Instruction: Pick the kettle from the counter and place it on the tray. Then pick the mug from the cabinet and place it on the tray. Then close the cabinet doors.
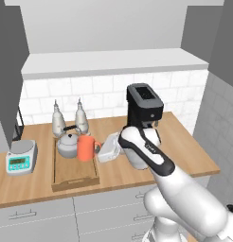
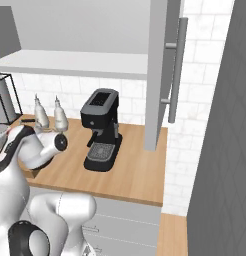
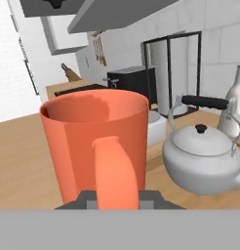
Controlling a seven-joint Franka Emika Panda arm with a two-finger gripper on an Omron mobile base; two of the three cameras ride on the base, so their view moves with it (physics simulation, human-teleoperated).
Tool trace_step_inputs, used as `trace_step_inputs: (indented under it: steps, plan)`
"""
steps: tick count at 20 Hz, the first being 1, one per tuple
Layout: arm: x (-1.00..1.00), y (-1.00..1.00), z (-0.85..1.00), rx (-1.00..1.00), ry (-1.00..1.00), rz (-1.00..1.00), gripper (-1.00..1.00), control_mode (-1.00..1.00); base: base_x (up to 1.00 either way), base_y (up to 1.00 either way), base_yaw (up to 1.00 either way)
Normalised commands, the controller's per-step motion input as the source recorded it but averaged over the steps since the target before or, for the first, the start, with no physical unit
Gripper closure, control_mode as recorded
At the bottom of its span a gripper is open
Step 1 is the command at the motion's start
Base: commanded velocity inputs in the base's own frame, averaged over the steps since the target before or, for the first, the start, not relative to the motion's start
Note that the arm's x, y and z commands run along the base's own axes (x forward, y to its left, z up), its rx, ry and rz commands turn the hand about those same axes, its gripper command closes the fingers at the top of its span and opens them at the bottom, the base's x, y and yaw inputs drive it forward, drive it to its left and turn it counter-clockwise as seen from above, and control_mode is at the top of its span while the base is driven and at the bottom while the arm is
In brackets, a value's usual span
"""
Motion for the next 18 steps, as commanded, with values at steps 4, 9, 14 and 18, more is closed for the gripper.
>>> trace_step_inputs:
  steps: [4,9,14,18]
  plan:
    - [0.08,0.00,-0.18,0.00,0.00,0.06,1.00,-1.00,0.00,0.00,0.00]
    - [0.05,0.00,-0.12,0.00,0.00,0.03,1.00,-1.00,0.00,0.00,0.00]
    - [0.00,0.00,-0.11,0.00,0.00,0.02,1.00,-1.00,0.00,0.00,0.00]
    - [0.00,0.00,-0.14,0.00,0.00,0.01,1.00,-1.00,0.00,0.00,0.00]
